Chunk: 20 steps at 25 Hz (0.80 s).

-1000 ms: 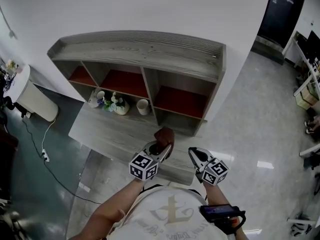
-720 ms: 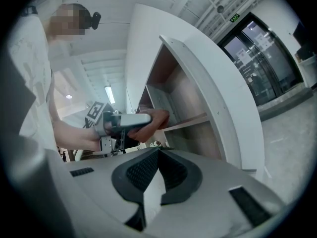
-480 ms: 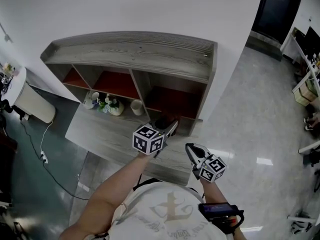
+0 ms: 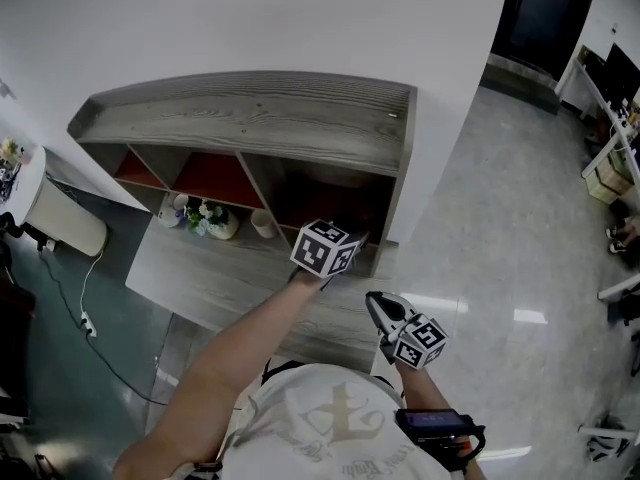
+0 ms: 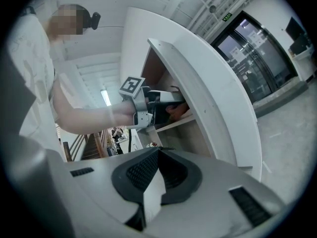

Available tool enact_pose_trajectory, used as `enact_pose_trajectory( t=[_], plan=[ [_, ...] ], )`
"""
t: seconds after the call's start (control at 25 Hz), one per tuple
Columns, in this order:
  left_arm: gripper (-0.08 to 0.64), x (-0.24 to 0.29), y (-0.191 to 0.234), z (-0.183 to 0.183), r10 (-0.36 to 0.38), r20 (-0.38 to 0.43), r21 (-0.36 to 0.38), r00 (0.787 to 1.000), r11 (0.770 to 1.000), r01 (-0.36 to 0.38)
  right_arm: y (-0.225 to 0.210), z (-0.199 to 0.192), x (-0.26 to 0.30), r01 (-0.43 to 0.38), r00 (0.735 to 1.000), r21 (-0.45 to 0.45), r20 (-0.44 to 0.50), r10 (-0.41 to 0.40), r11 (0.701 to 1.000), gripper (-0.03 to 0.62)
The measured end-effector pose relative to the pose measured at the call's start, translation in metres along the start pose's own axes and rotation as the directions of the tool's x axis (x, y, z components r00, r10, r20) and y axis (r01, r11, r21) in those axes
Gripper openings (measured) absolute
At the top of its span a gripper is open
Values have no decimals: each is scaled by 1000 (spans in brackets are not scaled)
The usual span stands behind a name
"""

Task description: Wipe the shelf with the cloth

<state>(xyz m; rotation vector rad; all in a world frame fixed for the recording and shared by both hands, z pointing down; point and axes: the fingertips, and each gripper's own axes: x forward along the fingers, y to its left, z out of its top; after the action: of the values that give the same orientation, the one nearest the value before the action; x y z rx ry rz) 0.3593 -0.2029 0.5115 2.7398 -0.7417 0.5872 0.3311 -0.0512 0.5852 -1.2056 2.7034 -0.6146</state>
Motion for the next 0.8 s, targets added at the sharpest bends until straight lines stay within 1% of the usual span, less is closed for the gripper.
enact_pose_trajectory(
  t=[0.08,0.2,0.28,0.4,0.56,0.64,0.8],
  plan=[
    [100,11,1,-1,-11,-30,15,999,1000,12,-6,1,-1,9,1000,5,4,-9,1000,5],
    [98,24,-1,-11,-16,-128,63,992,998,24,-14,2,-2,24,1000,13,10,-24,1000,5],
    [97,28,2,-16,-5,-171,72,985,997,18,-19,1,-3,31,999,19,11,-31,999,5],
    [95,29,6,-18,10,-196,66,980,998,3,-22,1,-2,31,999,27,8,-31,999,5],
    [95,29,15,-20,57,-216,97,975,995,-37,-24,-1,1,27,1000,32,0,-27,999,5],
    [95,25,23,-21,84,-217,95,972,993,-65,-24,-2,2,22,1000,32,-3,-22,999,5],
    [94,15,48,-25,161,-221,89,962,985,-145,-25,-4,2,17,1000,37,-10,-17,999,5]
  ],
)
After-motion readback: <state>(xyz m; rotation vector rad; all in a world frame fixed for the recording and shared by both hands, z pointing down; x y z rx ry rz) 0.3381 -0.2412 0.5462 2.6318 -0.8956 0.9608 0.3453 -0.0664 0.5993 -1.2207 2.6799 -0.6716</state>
